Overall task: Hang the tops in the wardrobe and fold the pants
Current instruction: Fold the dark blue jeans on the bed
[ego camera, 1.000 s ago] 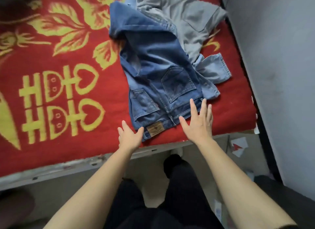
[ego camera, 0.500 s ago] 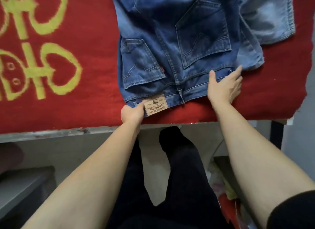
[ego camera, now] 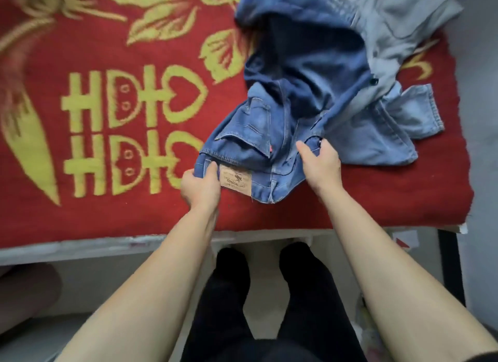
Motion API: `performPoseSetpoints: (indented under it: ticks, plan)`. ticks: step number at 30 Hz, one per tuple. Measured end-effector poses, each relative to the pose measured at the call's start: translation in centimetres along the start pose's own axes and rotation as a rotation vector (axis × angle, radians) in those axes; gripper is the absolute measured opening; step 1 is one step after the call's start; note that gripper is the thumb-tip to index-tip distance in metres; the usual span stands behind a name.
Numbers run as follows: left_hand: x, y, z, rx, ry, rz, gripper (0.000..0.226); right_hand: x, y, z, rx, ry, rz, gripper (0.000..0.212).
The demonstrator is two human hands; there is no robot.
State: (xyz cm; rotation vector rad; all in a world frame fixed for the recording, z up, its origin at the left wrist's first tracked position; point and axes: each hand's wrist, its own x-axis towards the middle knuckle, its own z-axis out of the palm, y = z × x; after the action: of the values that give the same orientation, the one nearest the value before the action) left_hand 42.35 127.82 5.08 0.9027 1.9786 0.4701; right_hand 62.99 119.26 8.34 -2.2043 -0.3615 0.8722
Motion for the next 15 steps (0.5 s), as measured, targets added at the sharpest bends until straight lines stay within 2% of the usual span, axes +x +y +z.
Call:
performPoseSetpoints:
  ticks: [3,6,8,11,15]
  plan:
    - [2.4,6.2,-5.4,-0.210,-0.040,0.038,0.044,-3.5,-7.7,-0.1,0.362,-0.046,0.033,0.017]
    - [2.3,13.8,-11.2,-0.397,-0.108,0.107,0.033,-6.6,-15.7,-1.5,0.648,-0.076,0.009,0.011]
    - [1.1,18.6,-15.0,-0.509,-0.116,0.146,0.024,-8.9,-20.6,-3.1,0.762,-0.103,-0.029,0.010]
    - [-0.6,24.5,-19.9,-0.593,-0.146,0.203,0.016,-13.0,-26.8,-5.9,0.911,-0.174,-0.139,0.023]
    - [-4.5,29.9,-25.4,-0.728,-0.143,0.285,0.017,-18.8,-33.5,-10.1,1.044,-0.196,-0.266,0.017]
